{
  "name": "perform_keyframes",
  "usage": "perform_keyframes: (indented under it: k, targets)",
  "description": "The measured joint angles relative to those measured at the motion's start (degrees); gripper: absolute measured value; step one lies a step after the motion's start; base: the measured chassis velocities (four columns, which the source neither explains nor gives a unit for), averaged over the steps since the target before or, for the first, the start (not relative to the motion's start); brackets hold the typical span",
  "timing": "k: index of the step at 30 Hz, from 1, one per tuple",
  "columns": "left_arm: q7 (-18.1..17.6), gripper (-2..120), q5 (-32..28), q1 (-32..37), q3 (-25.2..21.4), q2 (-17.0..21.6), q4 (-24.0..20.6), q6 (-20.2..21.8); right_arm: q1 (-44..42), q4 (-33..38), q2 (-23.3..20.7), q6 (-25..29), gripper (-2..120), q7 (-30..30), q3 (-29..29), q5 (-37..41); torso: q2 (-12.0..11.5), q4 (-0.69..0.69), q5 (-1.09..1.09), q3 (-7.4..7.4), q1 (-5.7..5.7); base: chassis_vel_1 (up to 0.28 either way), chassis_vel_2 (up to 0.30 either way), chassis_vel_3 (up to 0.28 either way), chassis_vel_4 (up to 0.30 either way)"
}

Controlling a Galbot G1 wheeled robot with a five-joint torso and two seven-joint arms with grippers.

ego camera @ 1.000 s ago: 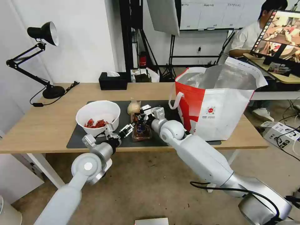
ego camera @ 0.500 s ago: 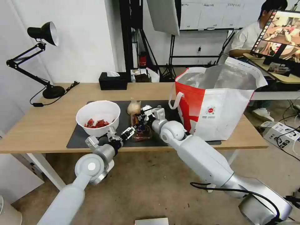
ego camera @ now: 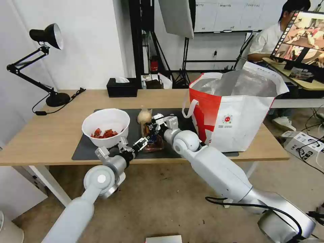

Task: Pick up the trash from the table and place it into the takeout bag.

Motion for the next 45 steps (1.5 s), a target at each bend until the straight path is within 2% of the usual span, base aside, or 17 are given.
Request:
perform_keyframes:
  k: [3, 6, 7, 10, 16, 19, 21, 23, 26, 27, 30, 31, 33, 45]
  targets:
    - [-0.07, 95, -0.05, -0.05, 0.03, 0.00, -0.01, 0.00, -0.03, 0.02, 0.02, 0.00, 0, 0.01, 0.02, 0.00, 0.00, 0.00, 0.00, 0.00, 0.00, 0.000, 0.000, 0.000, 0.000]
    - [-0.26, 80, -0.09, -0.12, 0.16, -0.05, -0.01, 0.00, -0.15, 0.06, 0.06, -0.01, 0, 0.13, 0.09, -0.03, 0.00, 0.00, 0.00, 0.00, 0.00, 0.000, 0.000, 0.000, 0.000]
    - [-0.26, 80, -0.09, -0.12, 0.16, -0.05, -0.01, 0.00, -0.15, 0.06, 0.06, -0.01, 0, 0.13, 0.09, -0.03, 0.00, 0.00, 0.00, 0.00, 0.00, 0.000, 0.000, 0.000, 0.000]
    - [-0.11, 70, -0.16, -0.08, 0.40, -0.19, -0.22, 0.07, -0.28, 0.04, 0.00, -0.04, 0, 0.35, 0.21, -0.16, 0.00, 0.00, 0.00, 0.00, 0.00, 0.000, 0.000, 0.000, 0.000]
    - [-0.10, 59, -0.17, -0.02, 0.53, -0.32, -0.28, 0.13, -0.30, 0.02, -0.05, -0.07, 0, 0.41, 0.22, -0.19, 0.00, 0.00, 0.00, 0.00, 0.00, 0.000, 0.000, 0.000, 0.000]
    - [-1.36, 53, 0.39, 0.07, 0.34, -0.24, 0.62, -0.01, -0.29, 0.50, 0.11, 0.05, 0, 0.08, 0.23, 0.06, 0.00, -0.01, -0.03, 0.00, 0.00, 0.000, 0.000, 0.000, 0.000]
    - [-1.49, 40, 0.53, 0.07, 0.46, -0.29, 0.55, -0.01, -0.29, 0.42, 0.18, 0.07, 0, 0.08, 0.19, 0.08, 0.00, 0.02, -0.01, 0.00, 0.00, 0.000, 0.000, 0.000, 0.000]
    - [-1.49, 37, 0.54, 0.07, 0.49, -0.32, 0.55, -0.01, -0.30, 0.43, 0.24, 0.08, 0, 0.04, 0.19, 0.09, 0.01, 0.01, 0.00, 0.00, 0.00, 0.000, 0.000, 0.000, 0.000]
    - [-1.49, 22, 0.62, 0.05, 0.55, -0.37, 0.54, -0.01, -0.30, 0.35, 0.27, 0.08, 0, 0.07, 0.25, 0.09, 0.00, 0.00, 0.00, 0.00, 0.00, 0.000, 0.000, 0.000, 0.000]
    - [-1.49, 22, 0.62, 0.05, 0.55, -0.37, 0.54, -0.01, -0.30, 0.35, 0.27, 0.08, 0, 0.07, 0.25, 0.09, 0.00, 0.00, 0.00, 0.00, 0.00, 0.000, 0.000, 0.000, 0.000]
    - [-1.46, 8, 0.70, 0.05, 0.57, -0.37, 0.41, -0.03, -0.35, 0.33, 0.30, 0.09, 0, 0.07, 0.30, 0.09, 0.00, 0.01, 0.00, 0.00, 0.00, 0.000, 0.000, 0.000, 0.000]
    - [-1.46, 8, 0.70, 0.05, 0.57, -0.37, 0.41, -0.03, -0.35, 0.33, 0.30, 0.09, 0, 0.07, 0.30, 0.09, 0.00, 0.01, 0.00, 0.00, 0.00, 0.000, 0.000, 0.000, 0.000]
    - [-1.41, 0, 0.72, 0.07, 0.57, -0.35, 0.30, -0.08, -0.38, 0.27, 0.30, 0.10, 0, 0.07, 0.33, 0.09, 0.00, 0.00, 0.00, 0.00, 0.00, 0.000, 0.000, 0.000, 0.000]
    - [-1.20, 0, 0.63, 0.14, 0.36, -0.05, -0.51, -0.23, -0.39, 0.64, 0.28, 0.10, 0, 0.16, 0.87, 0.40, 0.00, 0.00, 0.00, 0.00, 0.00, 0.000, 0.000, 0.000, 0.000]
